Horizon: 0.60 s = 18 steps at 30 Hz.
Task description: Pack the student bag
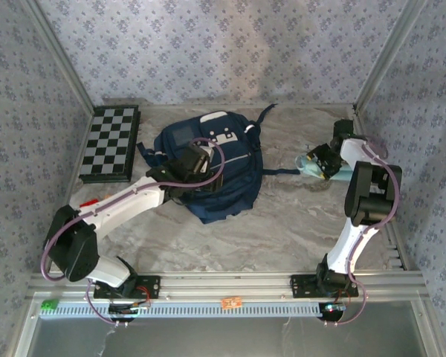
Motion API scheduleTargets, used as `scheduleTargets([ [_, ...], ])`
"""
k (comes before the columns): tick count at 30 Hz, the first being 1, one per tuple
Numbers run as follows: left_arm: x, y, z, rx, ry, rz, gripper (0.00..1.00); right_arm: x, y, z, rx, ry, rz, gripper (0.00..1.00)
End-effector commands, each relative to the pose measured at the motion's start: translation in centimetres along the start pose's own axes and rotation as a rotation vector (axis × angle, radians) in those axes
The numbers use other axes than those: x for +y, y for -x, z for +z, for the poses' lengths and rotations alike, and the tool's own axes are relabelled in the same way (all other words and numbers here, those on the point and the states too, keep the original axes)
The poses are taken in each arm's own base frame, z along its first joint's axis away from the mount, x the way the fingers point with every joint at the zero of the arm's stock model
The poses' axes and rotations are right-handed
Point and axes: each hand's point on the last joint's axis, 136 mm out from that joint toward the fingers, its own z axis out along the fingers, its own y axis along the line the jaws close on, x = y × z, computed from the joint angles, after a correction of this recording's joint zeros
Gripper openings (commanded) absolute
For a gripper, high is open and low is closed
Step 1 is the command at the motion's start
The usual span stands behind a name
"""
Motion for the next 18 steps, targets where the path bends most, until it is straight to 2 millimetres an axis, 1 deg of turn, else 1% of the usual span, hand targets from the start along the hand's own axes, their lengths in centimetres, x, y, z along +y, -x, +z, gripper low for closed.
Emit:
scheduleTargets([
  [1, -0.6, 1.0, -0.3, -0.018, 0.0, 0.065, 0.58, -0.6, -0.4, 0.8, 0.011, -0.012, 0.003, 0.55],
  [3, -0.5, 1.1, -0.4, -0.014, 0.013, 0.088, 0.58, -0.9, -0.5, 0.6, 0.01, -0.016, -0.005, 0.44],
  [6, -0.5, 1.2, -0.5, -0.011, 0.017, 0.135, 0.59, -1.2, -1.1, 0.0, 0.008, -0.007, -0.031, 0.24],
  [7, -0.5, 1.4, -0.6, -0.013, 0.017, 0.15, 0.59, -1.1, -1.5, -0.2, 0.011, 0.005, -0.044, 0.19],
  [8, -0.7, 1.5, -0.7, -0.014, 0.015, 0.169, 0.6, -0.9, -2.0, -0.5, 0.017, 0.016, -0.06, 0.16],
  [9, -0.9, 1.7, -0.7, -0.014, 0.01, 0.188, 0.61, -0.8, -2.5, -0.8, 0.022, 0.026, -0.074, 0.14],
  [11, -1.6, 1.8, -0.6, -0.012, -0.002, 0.256, 0.63, -0.7, -4.4, -1.4, 0.043, 0.042, -0.116, 0.11],
  [13, -2.4, 1.6, -0.2, 0.006, -0.008, 0.325, 0.65, 0.0, -6.1, -2.4, 0.062, 0.074, -0.173, 0.09],
  [15, -3.1, 1.2, 0.4, 0.026, -0.011, 0.388, 0.67, 0.4, -7.8, -3.3, 0.08, 0.082, -0.224, 0.09],
  [17, -3.6, 1.2, 1.2, 0.04, 0.002, 0.434, 0.68, 0.7, -9.1, -4.3, 0.081, 0.104, -0.262, 0.08],
  [18, -3.7, 1.3, 1.6, 0.04, 0.017, 0.444, 0.69, 0.4, -9.8, -4.7, 0.095, 0.099, -0.268, 0.08],
])
